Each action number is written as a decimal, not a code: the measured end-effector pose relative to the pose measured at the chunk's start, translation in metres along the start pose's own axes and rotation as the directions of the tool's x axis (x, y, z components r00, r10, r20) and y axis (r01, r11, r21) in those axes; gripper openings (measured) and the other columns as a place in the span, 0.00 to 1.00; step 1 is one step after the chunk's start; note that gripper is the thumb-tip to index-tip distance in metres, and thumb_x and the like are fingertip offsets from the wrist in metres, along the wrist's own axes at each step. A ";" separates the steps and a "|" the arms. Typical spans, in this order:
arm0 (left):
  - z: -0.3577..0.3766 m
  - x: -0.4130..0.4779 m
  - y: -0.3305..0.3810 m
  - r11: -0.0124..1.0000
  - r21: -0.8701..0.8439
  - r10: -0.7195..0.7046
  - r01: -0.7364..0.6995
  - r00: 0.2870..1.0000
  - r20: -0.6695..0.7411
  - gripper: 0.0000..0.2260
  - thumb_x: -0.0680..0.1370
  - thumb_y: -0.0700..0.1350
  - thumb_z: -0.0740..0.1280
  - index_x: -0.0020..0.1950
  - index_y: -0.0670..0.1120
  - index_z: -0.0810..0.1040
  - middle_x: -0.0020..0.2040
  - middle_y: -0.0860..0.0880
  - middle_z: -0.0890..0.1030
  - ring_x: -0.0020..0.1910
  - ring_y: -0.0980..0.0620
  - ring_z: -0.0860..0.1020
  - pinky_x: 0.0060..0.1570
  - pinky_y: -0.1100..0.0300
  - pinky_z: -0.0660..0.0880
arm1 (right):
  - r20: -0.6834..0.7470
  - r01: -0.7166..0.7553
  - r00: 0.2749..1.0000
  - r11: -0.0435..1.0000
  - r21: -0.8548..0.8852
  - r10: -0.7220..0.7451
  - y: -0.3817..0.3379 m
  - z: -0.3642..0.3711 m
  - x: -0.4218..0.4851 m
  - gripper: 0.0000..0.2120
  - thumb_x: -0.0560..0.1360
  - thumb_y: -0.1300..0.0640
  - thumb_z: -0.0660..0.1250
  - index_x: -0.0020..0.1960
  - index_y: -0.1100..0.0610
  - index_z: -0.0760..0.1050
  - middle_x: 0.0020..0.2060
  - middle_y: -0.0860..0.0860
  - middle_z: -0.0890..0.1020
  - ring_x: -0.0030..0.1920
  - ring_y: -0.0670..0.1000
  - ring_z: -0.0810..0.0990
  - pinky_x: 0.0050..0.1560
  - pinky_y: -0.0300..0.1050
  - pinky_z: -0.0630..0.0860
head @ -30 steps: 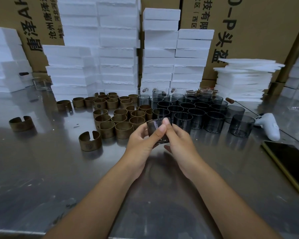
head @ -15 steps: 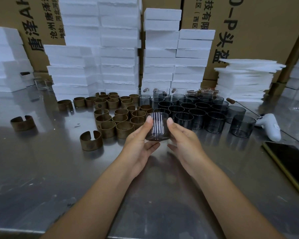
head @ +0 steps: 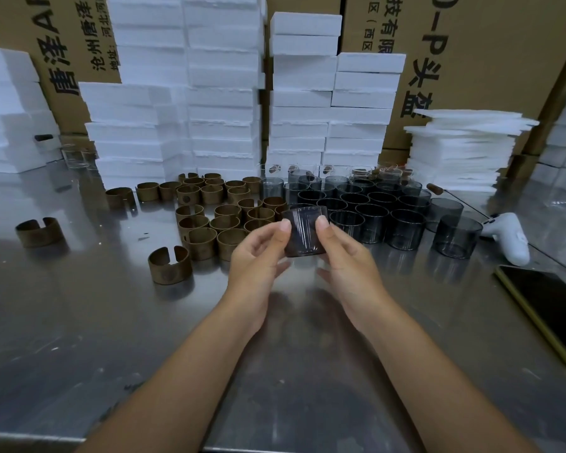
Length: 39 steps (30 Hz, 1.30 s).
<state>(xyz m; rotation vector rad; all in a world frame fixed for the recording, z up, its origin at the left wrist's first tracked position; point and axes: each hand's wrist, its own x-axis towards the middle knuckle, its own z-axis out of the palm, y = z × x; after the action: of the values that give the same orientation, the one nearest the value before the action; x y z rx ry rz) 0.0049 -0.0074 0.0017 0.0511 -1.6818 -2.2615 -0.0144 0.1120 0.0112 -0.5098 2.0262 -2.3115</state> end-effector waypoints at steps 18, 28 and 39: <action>-0.001 0.001 0.003 0.969 -0.221 -0.084 0.106 0.991 0.109 0.29 0.67 0.48 0.70 0.66 0.39 0.73 0.60 0.41 0.80 0.56 0.48 0.79 0.58 0.58 0.76 | 0.004 -0.058 0.998 0.998 0.007 0.058 -0.002 -0.001 -0.002 0.21 0.63 0.37 0.69 0.52 0.46 0.83 0.47 0.45 0.85 0.51 0.44 0.82 0.50 0.42 0.72; -0.005 0.003 0.004 0.916 -0.343 -0.127 0.209 0.961 0.247 0.12 0.70 0.50 0.67 0.45 0.46 0.86 0.49 0.45 0.84 0.49 0.52 0.82 0.53 0.61 0.79 | -0.036 -0.087 0.995 0.992 0.092 0.090 -0.001 0.000 0.002 0.23 0.61 0.35 0.68 0.49 0.46 0.83 0.46 0.44 0.85 0.47 0.41 0.81 0.48 0.42 0.71; -0.003 0.004 -0.002 0.986 -0.094 -0.129 0.140 0.985 0.111 0.23 0.69 0.55 0.68 0.60 0.45 0.79 0.51 0.47 0.84 0.49 0.54 0.82 0.50 0.58 0.75 | -0.138 -0.049 0.989 0.999 -0.004 0.047 -0.003 0.003 0.000 0.18 0.75 0.46 0.67 0.61 0.53 0.78 0.51 0.49 0.84 0.53 0.46 0.82 0.51 0.40 0.76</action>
<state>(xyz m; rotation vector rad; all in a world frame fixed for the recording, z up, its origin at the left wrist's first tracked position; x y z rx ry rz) 0.0013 -0.0108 -0.0003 0.0235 -1.6574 -2.4868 -0.0133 0.1095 0.0143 -0.3057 2.0807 -2.3735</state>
